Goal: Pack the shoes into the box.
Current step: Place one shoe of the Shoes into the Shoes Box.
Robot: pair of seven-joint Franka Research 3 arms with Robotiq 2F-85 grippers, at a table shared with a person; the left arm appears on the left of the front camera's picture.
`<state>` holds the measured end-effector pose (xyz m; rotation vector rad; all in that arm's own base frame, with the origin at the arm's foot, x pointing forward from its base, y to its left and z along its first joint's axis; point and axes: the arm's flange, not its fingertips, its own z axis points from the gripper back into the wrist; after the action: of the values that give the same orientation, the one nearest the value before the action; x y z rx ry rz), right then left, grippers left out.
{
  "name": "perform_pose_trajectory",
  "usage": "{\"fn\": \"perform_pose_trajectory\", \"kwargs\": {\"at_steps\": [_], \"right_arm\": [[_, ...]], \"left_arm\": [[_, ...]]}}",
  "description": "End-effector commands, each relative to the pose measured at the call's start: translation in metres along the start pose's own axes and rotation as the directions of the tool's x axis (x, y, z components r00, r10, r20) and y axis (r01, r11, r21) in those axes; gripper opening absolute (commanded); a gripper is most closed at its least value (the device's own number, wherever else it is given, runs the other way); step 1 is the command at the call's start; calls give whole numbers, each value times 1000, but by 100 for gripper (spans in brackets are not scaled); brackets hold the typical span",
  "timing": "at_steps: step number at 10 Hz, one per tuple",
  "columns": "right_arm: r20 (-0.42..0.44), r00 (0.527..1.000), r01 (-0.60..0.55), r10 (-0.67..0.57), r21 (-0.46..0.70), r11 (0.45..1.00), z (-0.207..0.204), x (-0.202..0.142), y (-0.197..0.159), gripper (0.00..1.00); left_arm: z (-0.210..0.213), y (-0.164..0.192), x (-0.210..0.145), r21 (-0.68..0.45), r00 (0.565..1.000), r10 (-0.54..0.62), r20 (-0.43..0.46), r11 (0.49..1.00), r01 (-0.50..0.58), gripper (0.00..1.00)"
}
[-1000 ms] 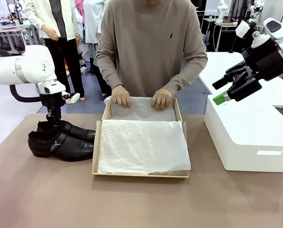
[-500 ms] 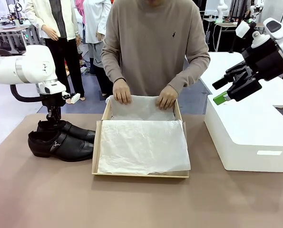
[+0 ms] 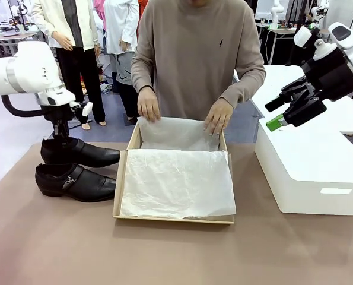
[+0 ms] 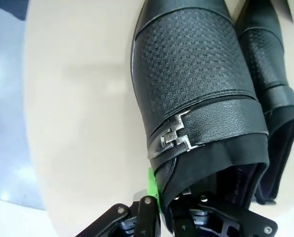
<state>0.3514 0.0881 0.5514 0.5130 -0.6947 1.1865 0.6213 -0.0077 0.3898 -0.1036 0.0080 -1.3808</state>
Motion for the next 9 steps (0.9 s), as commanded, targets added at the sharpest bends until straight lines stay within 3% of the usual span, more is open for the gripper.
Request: {"fn": "perform_pose_trajectory", "kwargs": {"at_steps": [1,5,8,9], "right_arm": [[30,999,-21,21,9,1000,-2,1,-2,100],[30,999,-21,21,9,1000,-2,1,-2,100],[30,999,-21,21,9,1000,-2,1,-2,100],[30,999,-21,21,9,1000,-2,1,-2,100]], "left_arm": [[19,-9,-2,48,1000,1,-13,999,0,0],[60,-8,-4,113,997,-15,-71,993,23,0],[73,-10,-6,105,995,-62,-76,992,70,0],[62,-8,-4,115,997,-32,-66,993,39,0]]}}
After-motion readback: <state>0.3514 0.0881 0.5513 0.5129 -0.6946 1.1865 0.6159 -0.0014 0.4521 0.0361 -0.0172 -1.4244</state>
